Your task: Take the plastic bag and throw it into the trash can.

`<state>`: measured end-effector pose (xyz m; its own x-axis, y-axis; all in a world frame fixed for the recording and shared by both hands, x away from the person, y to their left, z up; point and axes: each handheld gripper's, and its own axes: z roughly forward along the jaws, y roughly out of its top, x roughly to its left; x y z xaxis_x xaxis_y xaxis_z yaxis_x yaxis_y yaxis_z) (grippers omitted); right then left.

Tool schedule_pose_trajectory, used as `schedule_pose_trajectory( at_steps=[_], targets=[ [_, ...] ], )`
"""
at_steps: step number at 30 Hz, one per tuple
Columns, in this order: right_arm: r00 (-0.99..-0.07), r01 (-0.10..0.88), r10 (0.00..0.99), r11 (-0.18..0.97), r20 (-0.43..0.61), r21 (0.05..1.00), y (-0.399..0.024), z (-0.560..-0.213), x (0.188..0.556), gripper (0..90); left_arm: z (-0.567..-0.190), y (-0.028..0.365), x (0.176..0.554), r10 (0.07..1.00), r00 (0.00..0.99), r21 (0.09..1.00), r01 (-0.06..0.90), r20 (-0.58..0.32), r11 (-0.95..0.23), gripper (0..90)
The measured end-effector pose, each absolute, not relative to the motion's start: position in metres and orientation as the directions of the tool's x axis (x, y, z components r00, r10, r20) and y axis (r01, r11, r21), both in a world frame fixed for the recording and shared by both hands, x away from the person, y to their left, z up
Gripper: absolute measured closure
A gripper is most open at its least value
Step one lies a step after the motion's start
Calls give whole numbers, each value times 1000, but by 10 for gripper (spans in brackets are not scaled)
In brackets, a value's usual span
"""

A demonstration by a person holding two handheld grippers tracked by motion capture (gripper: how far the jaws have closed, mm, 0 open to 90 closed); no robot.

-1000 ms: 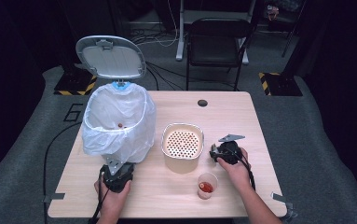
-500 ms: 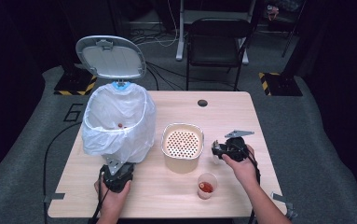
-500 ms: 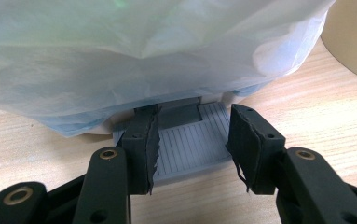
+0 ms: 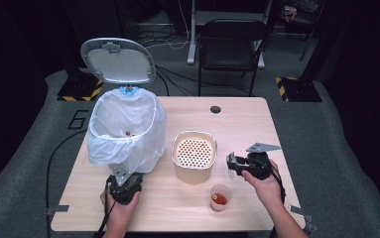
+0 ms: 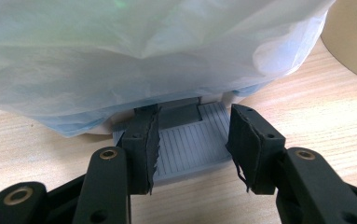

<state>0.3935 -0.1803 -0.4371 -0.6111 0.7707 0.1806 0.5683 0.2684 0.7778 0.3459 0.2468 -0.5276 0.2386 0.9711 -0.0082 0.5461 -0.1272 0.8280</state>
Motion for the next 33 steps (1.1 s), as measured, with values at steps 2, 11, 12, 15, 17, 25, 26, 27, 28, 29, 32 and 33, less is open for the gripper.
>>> schedule_pose_trajectory(
  at_steps=[2, 11, 12, 15, 17, 25, 26, 27, 28, 29, 32, 33],
  targets=[
    [-619, 556, 766, 270, 175, 786, -180, -433, 387, 599, -528, 247, 346, 972, 236, 828, 547, -9, -125, 529],
    [-645, 526, 740, 251, 189, 812, -174, -417, 372, 602, -528, 247, 346, 972, 236, 828, 547, -10, -124, 530],
    [-647, 524, 740, 259, 182, 811, -173, -415, 372, 603, -528, 247, 346, 972, 236, 828, 547, -9, -125, 529],
    [-658, 514, 733, 269, 173, 815, -170, -408, 371, 606, -527, 247, 346, 971, 238, 825, 551, -9, -127, 529],
    [-660, 508, 734, 280, 159, 814, -169, -402, 371, 606, -527, 247, 346, 970, 241, 824, 551, -8, -130, 529],
    [-677, 484, 721, 290, 144, 826, -167, -383, 375, 611, -527, 247, 346, 971, 238, 825, 551, -9, -127, 530],
    [-683, 484, 714, 284, 153, 828, -166, -380, 376, 612, -527, 247, 346, 971, 238, 825, 551, -9, -128, 529],
    [-685, 479, 714, 289, 147, 829, -166, -376, 377, 613, -527, 247, 346, 971, 239, 825, 551, -8, -128, 530],
    [-688, 473, 713, 297, 137, 829, -165, -374, 378, 614, -527, 247, 346, 971, 240, 825, 550, -7, -130, 530],
    [-689, 470, 712, 302, 131, 829, -164, -370, 378, 615, -527, 247, 346, 971, 239, 825, 551, -8, -129, 530],
    [-698, 460, 708, 328, 107, 825, -162, -360, 381, 617, -527, 247, 346, 971, 238, 825, 550, -10, -126, 529],
    [-699, 457, 706, 319, 114, 830, -162, -358, 381, 618, -527, 247, 346, 971, 238, 825, 550, -9, -127, 530]
  ],
)
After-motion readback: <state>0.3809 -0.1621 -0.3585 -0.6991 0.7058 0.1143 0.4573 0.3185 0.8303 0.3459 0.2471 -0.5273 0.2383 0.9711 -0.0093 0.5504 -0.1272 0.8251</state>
